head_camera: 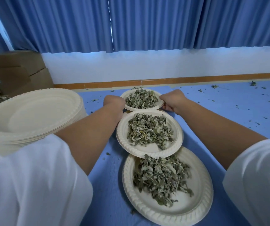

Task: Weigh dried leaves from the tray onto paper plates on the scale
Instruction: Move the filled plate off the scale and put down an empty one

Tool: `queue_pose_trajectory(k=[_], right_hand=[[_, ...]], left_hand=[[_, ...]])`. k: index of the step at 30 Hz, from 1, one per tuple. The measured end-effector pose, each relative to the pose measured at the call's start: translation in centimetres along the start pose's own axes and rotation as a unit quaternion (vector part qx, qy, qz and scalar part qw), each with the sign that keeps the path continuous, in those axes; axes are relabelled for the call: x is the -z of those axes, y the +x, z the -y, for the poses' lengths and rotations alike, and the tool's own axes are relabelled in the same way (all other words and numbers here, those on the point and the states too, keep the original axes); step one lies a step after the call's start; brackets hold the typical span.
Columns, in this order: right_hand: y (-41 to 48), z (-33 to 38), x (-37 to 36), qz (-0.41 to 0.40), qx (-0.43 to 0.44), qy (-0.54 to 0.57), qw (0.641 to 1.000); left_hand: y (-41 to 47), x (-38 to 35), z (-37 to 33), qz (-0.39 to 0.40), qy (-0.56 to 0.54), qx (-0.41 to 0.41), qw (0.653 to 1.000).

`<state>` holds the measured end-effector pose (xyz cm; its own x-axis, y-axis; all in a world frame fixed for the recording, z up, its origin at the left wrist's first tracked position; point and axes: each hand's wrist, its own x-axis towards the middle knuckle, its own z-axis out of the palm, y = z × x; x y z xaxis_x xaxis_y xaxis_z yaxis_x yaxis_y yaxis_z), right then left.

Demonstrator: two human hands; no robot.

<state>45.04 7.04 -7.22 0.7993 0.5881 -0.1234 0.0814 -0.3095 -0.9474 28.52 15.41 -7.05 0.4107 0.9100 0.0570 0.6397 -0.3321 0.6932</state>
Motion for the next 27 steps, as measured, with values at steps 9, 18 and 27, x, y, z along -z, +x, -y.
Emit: queue_pose_trajectory(k=[9, 18, 27], right_hand=[[-1.9, 0.9, 0.5, -0.08, 0.124, -0.178, 0.973], [-9.4, 4.8, -2.9, -0.033, 0.288, -0.187, 0.939], [-18.4, 7.6, -4.8, 0.088, 0.357, -0.146, 0.918]], left_hand=[[-0.6, 1.9, -1.0, -0.076, -0.17, 0.087, 0.979], [-6.6, 3.5, -3.7, -0.064, -0.201, -0.053, 0.976], [-13.5, 9.9, -1.5, -0.073, -0.167, -0.13, 0.975]])
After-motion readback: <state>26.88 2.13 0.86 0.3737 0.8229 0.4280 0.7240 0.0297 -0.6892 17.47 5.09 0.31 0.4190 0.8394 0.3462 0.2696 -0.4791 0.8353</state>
